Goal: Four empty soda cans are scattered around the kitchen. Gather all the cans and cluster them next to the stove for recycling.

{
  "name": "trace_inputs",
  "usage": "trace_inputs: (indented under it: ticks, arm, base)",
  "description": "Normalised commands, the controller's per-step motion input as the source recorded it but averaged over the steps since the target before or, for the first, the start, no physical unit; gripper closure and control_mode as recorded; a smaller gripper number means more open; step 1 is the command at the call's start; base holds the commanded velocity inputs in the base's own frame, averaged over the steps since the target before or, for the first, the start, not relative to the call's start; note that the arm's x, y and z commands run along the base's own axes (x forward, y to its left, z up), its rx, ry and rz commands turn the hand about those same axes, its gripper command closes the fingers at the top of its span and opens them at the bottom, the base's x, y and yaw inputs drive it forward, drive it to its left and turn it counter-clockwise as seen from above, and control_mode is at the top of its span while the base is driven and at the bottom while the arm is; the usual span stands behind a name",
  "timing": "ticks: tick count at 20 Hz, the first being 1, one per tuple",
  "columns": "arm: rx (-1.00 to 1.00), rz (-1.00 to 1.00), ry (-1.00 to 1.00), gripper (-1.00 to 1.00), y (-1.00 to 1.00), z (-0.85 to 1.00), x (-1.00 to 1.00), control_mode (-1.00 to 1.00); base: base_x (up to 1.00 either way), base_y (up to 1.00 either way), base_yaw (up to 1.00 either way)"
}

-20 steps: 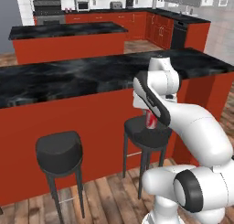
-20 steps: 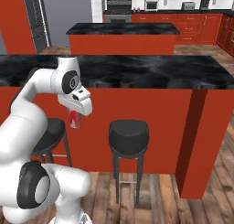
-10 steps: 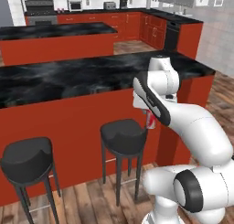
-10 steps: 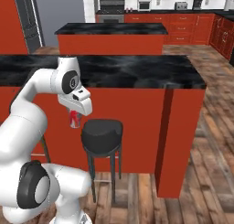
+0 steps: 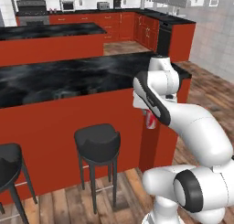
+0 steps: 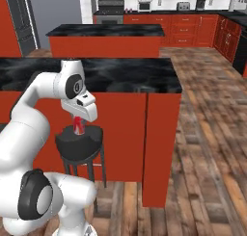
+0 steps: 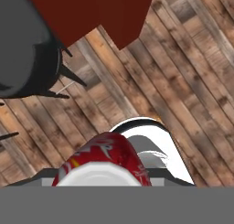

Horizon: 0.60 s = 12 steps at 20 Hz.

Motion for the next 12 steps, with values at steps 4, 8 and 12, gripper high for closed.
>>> trace_inputs:
  ticks: [4, 8, 12]
  arm:
    - [0.0, 0.0, 0.0, 1.0, 0.0, 0.0, 0.0, 1.0]
    - [0.0, 0.0, 0.0, 1.0, 0.0, 0.0, 0.0, 1.0]
    - [0.0, 0.0, 0.0, 1.0, 0.0, 0.0, 0.0, 1.0]
  base:
    - [0.0, -0.68, 0.0]
    - [0.0, -0.69, 0.0]
    - [0.0, -0.68, 0.0]
